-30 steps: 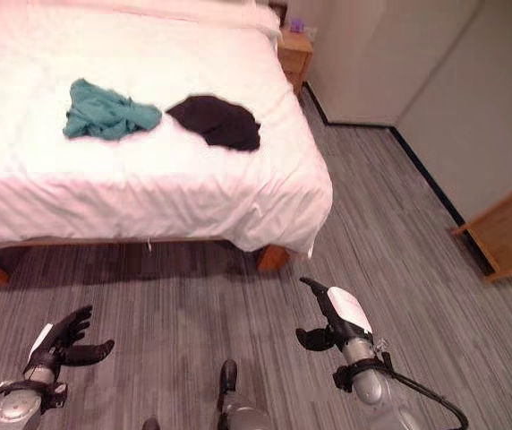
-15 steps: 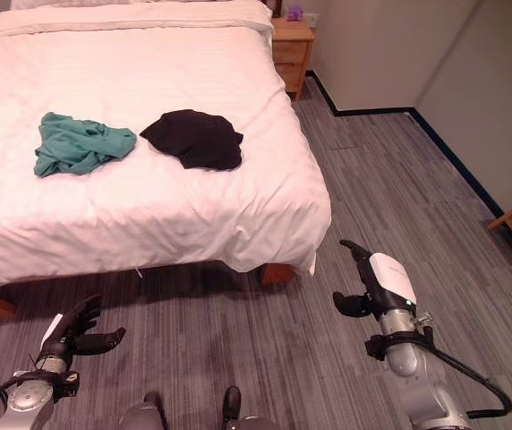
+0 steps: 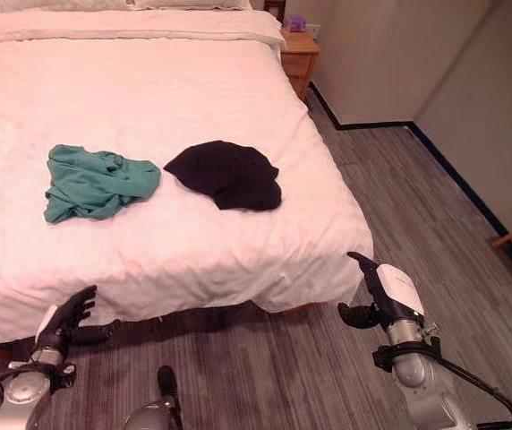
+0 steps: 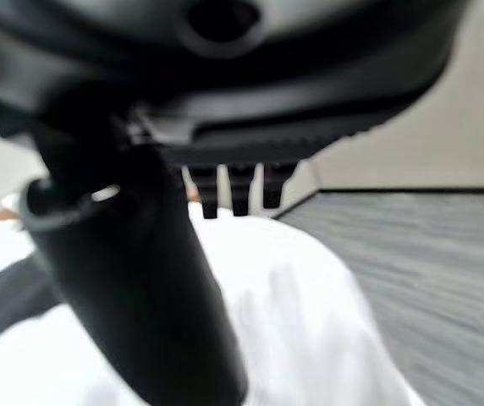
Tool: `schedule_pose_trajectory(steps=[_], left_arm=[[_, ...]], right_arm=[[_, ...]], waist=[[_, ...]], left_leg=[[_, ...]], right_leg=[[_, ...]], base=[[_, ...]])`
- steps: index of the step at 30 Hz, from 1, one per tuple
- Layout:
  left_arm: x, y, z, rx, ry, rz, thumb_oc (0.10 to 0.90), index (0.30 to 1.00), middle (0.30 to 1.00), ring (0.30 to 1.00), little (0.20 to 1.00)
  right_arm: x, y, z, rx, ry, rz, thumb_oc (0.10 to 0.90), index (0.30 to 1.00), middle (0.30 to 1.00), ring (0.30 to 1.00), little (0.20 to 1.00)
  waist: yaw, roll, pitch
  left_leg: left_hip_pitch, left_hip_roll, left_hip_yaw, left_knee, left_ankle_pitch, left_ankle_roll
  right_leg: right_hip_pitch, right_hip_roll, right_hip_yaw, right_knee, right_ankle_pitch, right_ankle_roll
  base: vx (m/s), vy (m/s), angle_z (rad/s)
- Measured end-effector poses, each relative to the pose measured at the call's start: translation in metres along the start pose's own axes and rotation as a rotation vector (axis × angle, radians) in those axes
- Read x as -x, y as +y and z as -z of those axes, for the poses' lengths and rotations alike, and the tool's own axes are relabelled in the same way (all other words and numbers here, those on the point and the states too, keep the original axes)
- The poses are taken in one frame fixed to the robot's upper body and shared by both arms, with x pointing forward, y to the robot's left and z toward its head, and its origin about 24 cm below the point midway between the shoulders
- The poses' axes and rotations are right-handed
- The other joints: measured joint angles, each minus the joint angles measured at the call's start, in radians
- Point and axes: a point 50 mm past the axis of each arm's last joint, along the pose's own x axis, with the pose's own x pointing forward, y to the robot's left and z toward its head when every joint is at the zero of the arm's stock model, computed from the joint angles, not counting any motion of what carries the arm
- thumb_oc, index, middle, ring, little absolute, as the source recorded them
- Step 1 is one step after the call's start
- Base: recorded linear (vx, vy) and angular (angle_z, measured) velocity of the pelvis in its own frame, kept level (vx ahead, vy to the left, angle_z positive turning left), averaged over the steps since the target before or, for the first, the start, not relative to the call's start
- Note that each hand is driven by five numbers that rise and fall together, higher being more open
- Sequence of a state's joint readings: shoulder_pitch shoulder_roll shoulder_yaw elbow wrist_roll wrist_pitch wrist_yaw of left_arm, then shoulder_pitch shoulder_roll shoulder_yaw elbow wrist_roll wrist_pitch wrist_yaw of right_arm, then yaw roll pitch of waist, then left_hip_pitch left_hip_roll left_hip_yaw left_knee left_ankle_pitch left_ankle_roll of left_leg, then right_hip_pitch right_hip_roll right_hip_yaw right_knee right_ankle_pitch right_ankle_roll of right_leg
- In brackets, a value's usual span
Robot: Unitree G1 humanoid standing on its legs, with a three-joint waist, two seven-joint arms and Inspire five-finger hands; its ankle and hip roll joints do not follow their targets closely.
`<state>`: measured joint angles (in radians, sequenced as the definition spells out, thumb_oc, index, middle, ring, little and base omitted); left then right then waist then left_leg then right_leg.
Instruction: Pick up bed clothes into laundry basket.
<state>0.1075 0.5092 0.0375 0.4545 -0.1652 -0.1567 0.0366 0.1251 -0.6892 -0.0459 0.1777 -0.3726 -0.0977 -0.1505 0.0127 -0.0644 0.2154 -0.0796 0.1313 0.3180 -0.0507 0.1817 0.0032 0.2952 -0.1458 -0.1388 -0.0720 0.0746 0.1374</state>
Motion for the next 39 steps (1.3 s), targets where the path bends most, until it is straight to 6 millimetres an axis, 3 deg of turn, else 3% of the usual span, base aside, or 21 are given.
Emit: schedule_pose_trajectory(steps=[1, 3, 4, 6, 8, 9, 10, 12, 13, 14, 15, 16, 18, 19, 20, 23, 27, 34, 39], left_arm=[[0.000, 0.008, -0.002, -0.030, -0.002, -0.011, 0.800, 0.900, 0.900, 0.900, 0.900], [0.000, 0.015, -0.002, -0.058, 0.002, -0.018, 0.800, 0.900, 0.900, 0.900, 0.900], [0.000, 0.016, -0.001, -0.062, 0.006, -0.019, 0.800, 0.900, 0.900, 0.900, 0.900], [0.005, 0.011, 0.007, -0.073, 0.033, 0.013, 0.800, 0.900, 0.900, 0.900, 0.900], [0.009, 0.008, 0.013, -0.080, 0.054, 0.037, 0.800, 0.900, 0.900, 0.900, 0.900], [0.011, 0.007, 0.018, -0.075, 0.074, 0.043, 0.800, 0.900, 0.900, 0.900, 0.900], [0.011, 0.005, 0.018, -0.071, 0.076, 0.045, 0.800, 0.900, 0.900, 0.900, 0.900], [0.012, 0.004, 0.021, -0.065, 0.086, 0.049, 0.800, 0.900, 0.900, 0.900, 0.900], [0.012, 0.002, 0.024, -0.060, 0.099, 0.050, 0.800, 0.900, 0.900, 0.900, 0.900], [0.011, 0.001, 0.026, -0.055, 0.111, 0.053, 0.800, 0.900, 0.900, 0.900, 0.900], [0.010, -0.001, 0.029, -0.049, 0.125, 0.053, 0.800, 0.900, 0.900, 0.900, 0.900], [0.012, -0.002, 0.033, -0.049, 0.140, 0.067, 0.800, 0.900, 0.900, 0.900, 0.900], [0.014, -0.001, 0.034, -0.052, 0.142, 0.070, 0.800, 0.900, 0.900, 0.900, 0.900], [0.020, 0.005, 0.039, -0.070, 0.163, 0.062, 0.800, 0.900, 0.900, 0.900, 0.900], [0.020, 0.007, 0.041, -0.056, 0.173, 0.045, 0.800, 0.900, 0.900, 0.900, 0.900], [0.035, 0.000, 0.063, -0.038, 0.255, 0.063, 0.800, 0.900, 0.900, 0.900, 0.900], [0.052, -0.012, 0.084, -0.026, 0.343, 0.094, 0.800, 0.900, 0.900, 0.900, 0.900], [0.040, -0.023, 0.073, -0.017, 0.296, 0.111, 0.800, 0.900, 0.900, 0.900, 0.900], [0.033, -0.019, 0.069, -0.035, 0.286, 0.103, 0.800, 0.900, 0.900, 0.900, 0.900]], right_arm=[[-0.005, -0.004, -0.004, -0.003, -0.017, 0.019, 0.800, 0.900, 0.900, 0.900, 0.900], [-0.009, -0.009, -0.007, -0.003, -0.028, 0.042, 0.800, 0.900, 0.900, 0.900, 0.900], [-0.010, -0.013, -0.008, 0.002, -0.030, 0.053, 0.800, 0.900, 0.900, 0.900, 0.900], [-0.019, -0.028, -0.011, 0.045, -0.041, 0.086, 0.800, 0.900, 0.900, 0.900, 0.900], [-0.024, -0.040, -0.014, 0.078, -0.059, 0.114, 0.800, 0.900, 0.900, 0.900, 0.900], [-0.029, -0.049, -0.020, 0.099, -0.084, 0.142, 0.800, 0.900, 0.900, 0.900, 0.900], [-0.030, -0.055, -0.023, 0.117, -0.103, 0.153, 0.800, 0.900, 0.900, 0.900, 0.900], [-0.031, -0.062, -0.031, 0.154, -0.144, 0.178, 0.800, 0.900, 0.900, 0.900, 0.900], [-0.031, -0.065, -0.036, 0.151, -0.161, 0.202, 0.800, 0.900, 0.900, 0.900, 0.900], [-0.032, -0.068, -0.040, 0.151, -0.176, 0.220, 0.800, 0.900, 0.900, 0.900, 0.900], [-0.034, -0.072, -0.045, 0.152, -0.191, 0.240, 0.800, 0.900, 0.900, 0.900, 0.900], [-0.034, -0.074, -0.047, 0.155, -0.197, 0.256, 0.800, 0.900, 0.900, 0.900, 0.900], [-0.034, -0.074, -0.047, 0.162, -0.196, 0.259, 0.800, 0.900, 0.900, 0.900, 0.900], [-0.034, -0.074, -0.047, 0.162, -0.201, 0.262, 0.800, 0.900, 0.900, 0.900, 0.900], [-0.035, -0.074, -0.048, 0.163, -0.203, 0.263, 0.800, 0.900, 0.900, 0.900, 0.900], [-0.039, -0.074, -0.049, 0.172, -0.202, 0.258, 0.800, 0.900, 0.900, 0.900, 0.900], [-0.046, -0.081, -0.056, 0.175, -0.224, 0.280, 0.800, 0.900, 0.900, 0.900, 0.900], [-0.062, -0.093, -0.087, 0.184, -0.321, 0.313, 0.800, 0.900, 0.900, 0.900, 0.900], [-0.088, -0.076, -0.103, 0.223, -0.343, 0.174, 0.800, 0.900, 0.900, 0.900, 0.900]], waist=[[0.001, -0.025, -0.014], [0.003, -0.055, -0.024], [0.004, -0.063, -0.026], [0.005, -0.064, -0.025], [0.013, -0.060, -0.026], [0.015, -0.078, -0.032], [0.014, -0.069, -0.025], [-0.004, -0.066, -0.021], [-0.026, -0.056, -0.015], [-0.032, -0.053, -0.011], [-0.042, -0.055, -0.005], [-0.063, -0.064, -0.007], [-0.049, -0.083, -0.018], [-0.031, -0.116, -0.031], [-0.028, -0.137, -0.037], [0.000, -0.102, -0.046], [0.010, -0.096, -0.049], [0.013, -0.098, -0.050], [0.037, -0.103, -0.052]], left_leg=[[0.021, -0.008, 0.000, -0.026, -0.006, 0.000], [0.025, -0.020, 0.001, -0.030, -0.017, -0.001], [0.029, -0.022, -0.004, -0.033, -0.014, 0.004], [0.054, -0.014, -0.005, -0.038, -0.034, 0.018], [0.071, -0.010, 0.002, -0.037, -0.044, 0.033], [0.080, -0.025, 0.000, -0.038, -0.067, 0.053], [0.079, -0.023, -0.001, -0.038, -0.070, 0.056], [0.081, -0.022, -0.016, -0.038, -0.074, 0.059], [0.081, -0.016, -0.050, -0.039, -0.077, 0.054], [0.079, -0.016, -0.062, -0.043, -0.080, 0.048], [0.080, -0.023, -0.077, -0.043, -0.082, 0.044], [0.078, -0.039, -0.108, -0.043, -0.084, 0.039], [0.089, -0.051, -0.108, -0.043, -0.091, 0.029], [0.092, -0.071, -0.107, -0.043, -0.090, 0.009], [0.095, -0.079, -0.110, -0.040, -0.084, -0.018], [0.095, -0.014, -0.112, -0.038, -0.082, -0.067], [0.113, 0.045, -0.137, -0.038, -0.090, -0.114], [0.132, 0.058, -0.155, -0.037, -0.102, -0.131], [0.127, 0.058, -0.161, -0.038, -0.103, -0.132]], right_leg=[[0.002, -0.004, -0.007, 0.001, 0.024, 0.022], [0.004, -0.009, -0.006, 0.005, 0.035, 0.028], [0.006, -0.013, -0.016, 0.015, 0.036, 0.028], [-0.054, -0.014, -0.019, 0.171, 0.034, 0.033], [-0.112, -0.031, -0.018, 0.288, 0.016, 0.074], [-0.163, -0.056, -0.021, 0.337, -0.036, 0.096], [-0.188, -0.053, -0.020, 0.319, -0.079, 0.097], [-0.228, -0.035, -0.018, 0.214, -0.079, 0.090], [-0.248, 0.005, 0.011, 0.048, -0.068, 0.080], [-0.270, 0.022, 0.014, -0.035, -0.051, 0.077], [-0.309, 0.021, 0.013, -0.035, -0.005, 0.063], [-0.340, 0.003, 0.004, -0.033, 0.045, 0.067], [-0.356, -0.014, 0.008, -0.026, 0.039, 0.063], [-0.356, -0.038, 0.009, -0.026, -0.006, 0.062], [-0.356, -0.045, 0.012, -0.031, 0.013, 0.025], [-0.335, 0.012, -0.005, -0.031, 0.029, 0.015], [-0.301, 0.068, -0.048, -0.028, 0.052, -0.031], [-0.272, 0.080, -0.057, -0.024, 0.057, -0.038], [-0.274, 0.079, -0.064, -0.024, 0.056, -0.038]], base=[[0.17, 0.230, -0.03], [0.11, 0.183, 0.07], [0.13, 0.238, 0.17], [0.10, 0.173, 0.10], [0.20, 0.113, -0.14], [0.30, 0.121, -0.17], [0.31, 0.100, -0.02], [0.35, 0.010, 0.27], [0.25, -0.038, 0.46], [0.14, -0.080, 0.58], [0.06, -0.048, 0.93], [0.05, -0.048, 0.90], [0.12, 0.001, 0.70], [0.20, -0.009, 0.64], [0.16, -0.020, 0.68], [0.11, -0.010, 0.35], [0.07, -0.013, 0.17], [0.01, -0.013, 0.07], [-0.01, -0.011, 0.04]])
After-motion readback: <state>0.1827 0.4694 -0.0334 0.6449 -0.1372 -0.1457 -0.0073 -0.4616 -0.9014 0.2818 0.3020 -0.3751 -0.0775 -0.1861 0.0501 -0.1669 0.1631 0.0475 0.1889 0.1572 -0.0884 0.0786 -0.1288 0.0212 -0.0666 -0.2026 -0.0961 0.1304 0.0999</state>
